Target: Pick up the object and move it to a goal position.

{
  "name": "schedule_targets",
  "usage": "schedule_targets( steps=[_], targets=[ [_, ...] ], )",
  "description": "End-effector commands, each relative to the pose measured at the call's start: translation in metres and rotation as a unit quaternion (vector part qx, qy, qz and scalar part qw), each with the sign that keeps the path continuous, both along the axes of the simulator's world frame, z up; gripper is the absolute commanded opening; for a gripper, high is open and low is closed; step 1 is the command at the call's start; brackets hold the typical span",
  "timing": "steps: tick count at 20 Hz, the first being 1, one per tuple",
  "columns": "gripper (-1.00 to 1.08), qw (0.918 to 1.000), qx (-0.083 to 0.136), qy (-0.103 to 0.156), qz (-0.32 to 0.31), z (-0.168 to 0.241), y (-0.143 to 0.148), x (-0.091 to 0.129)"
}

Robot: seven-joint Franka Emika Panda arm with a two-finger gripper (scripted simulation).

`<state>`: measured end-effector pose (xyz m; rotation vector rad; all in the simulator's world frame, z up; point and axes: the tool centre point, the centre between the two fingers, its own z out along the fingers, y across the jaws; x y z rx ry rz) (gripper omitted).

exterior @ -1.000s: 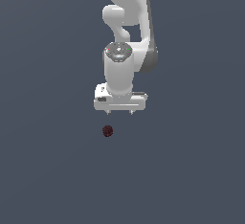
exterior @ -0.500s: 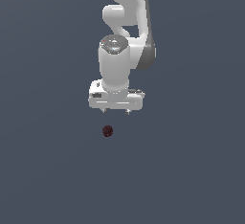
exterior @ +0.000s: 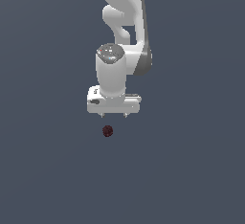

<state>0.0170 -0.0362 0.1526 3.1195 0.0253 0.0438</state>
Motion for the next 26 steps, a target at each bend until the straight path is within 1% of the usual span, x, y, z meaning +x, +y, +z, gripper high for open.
schedule_targets(
  steps=[1,8,13,22,26],
  targets=[
    [1.00,0.9999,0.001,0.003,0.014,-0.011,-0.006,0.002],
    [1.00,0.9980,0.005,0.011,0.062,-0.049,-0.025,0.009],
    [1.00,0.9964,0.008,0.014,0.083,-0.067,-0.033,0.011],
    [1.00,0.9958,0.009,0.015,0.090,-0.075,-0.037,0.012],
    [1.00,0.9957,0.009,0.015,0.090,-0.088,-0.037,0.011]
  ],
)
